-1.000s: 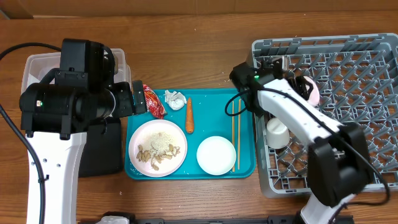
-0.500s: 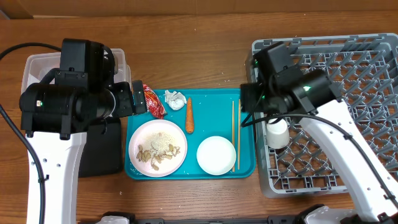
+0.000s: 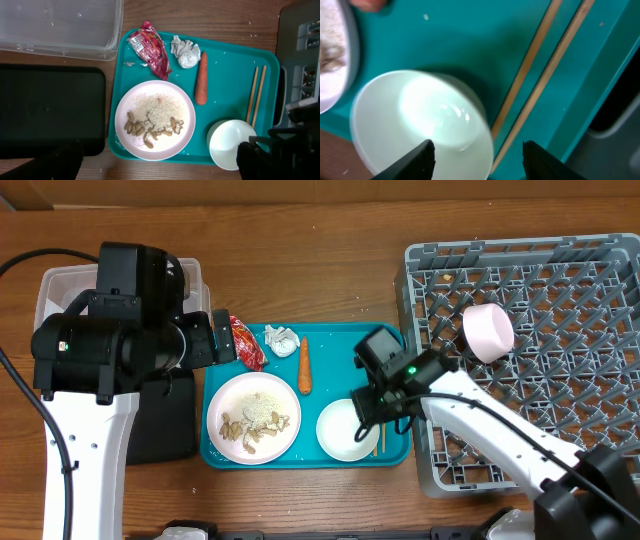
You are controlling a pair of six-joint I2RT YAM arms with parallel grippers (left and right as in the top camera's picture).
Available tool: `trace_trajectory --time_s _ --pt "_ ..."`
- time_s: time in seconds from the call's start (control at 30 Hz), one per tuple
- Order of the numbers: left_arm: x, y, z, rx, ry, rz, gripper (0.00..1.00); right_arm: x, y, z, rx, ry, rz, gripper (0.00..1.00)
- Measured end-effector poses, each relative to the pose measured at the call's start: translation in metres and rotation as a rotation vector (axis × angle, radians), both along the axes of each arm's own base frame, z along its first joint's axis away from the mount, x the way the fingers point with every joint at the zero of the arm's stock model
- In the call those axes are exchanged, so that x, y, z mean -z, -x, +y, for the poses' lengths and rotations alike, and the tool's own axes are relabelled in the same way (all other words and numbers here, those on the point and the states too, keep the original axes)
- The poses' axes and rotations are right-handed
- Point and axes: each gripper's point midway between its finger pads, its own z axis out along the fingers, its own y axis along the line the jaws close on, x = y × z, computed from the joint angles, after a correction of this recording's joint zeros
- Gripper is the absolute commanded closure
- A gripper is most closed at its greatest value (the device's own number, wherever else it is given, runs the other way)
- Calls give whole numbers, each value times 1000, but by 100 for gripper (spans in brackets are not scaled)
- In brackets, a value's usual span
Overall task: Sort waste into correct bins and load items into the dishwasher
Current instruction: 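Grasp the lower white bowl on the tray with the right gripper, then place the second white bowl beside the first in the dish rack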
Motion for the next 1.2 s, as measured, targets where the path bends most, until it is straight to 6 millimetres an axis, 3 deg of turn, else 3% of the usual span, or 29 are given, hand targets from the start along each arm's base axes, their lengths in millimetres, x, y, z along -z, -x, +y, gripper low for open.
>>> trace_trajectory --time_s 0.13,0.23,0.3,0.47,0.7,0.83,1.0,1.1,1.2 --pt "0 0 0 0 0 0 0 23 2 -6 3 11 -22 40" --pt "0 0 0 0 0 0 0 32 6 -9 -5 11 -22 61" --pt "0 0 0 0 0 0 0 34 8 -8 -6 9 -16 66" --pt "0 0 0 0 0 0 0 34 9 -7 -9 -1 -9 94" --pt "0 0 0 0 0 0 0 24 9 -7 -5 15 5 96" --pt "0 0 0 0 0 0 0 -9 -12 1 2 4 -68 96" --pt "0 0 0 0 0 0 0 -79 -49 -2 65 11 -276 96" --pt "0 0 0 0 0 0 0 -123 -73 -34 207 124 -459 96" --pt "0 0 0 0 0 0 0 -164 -94 -89 408 314 -675 96"
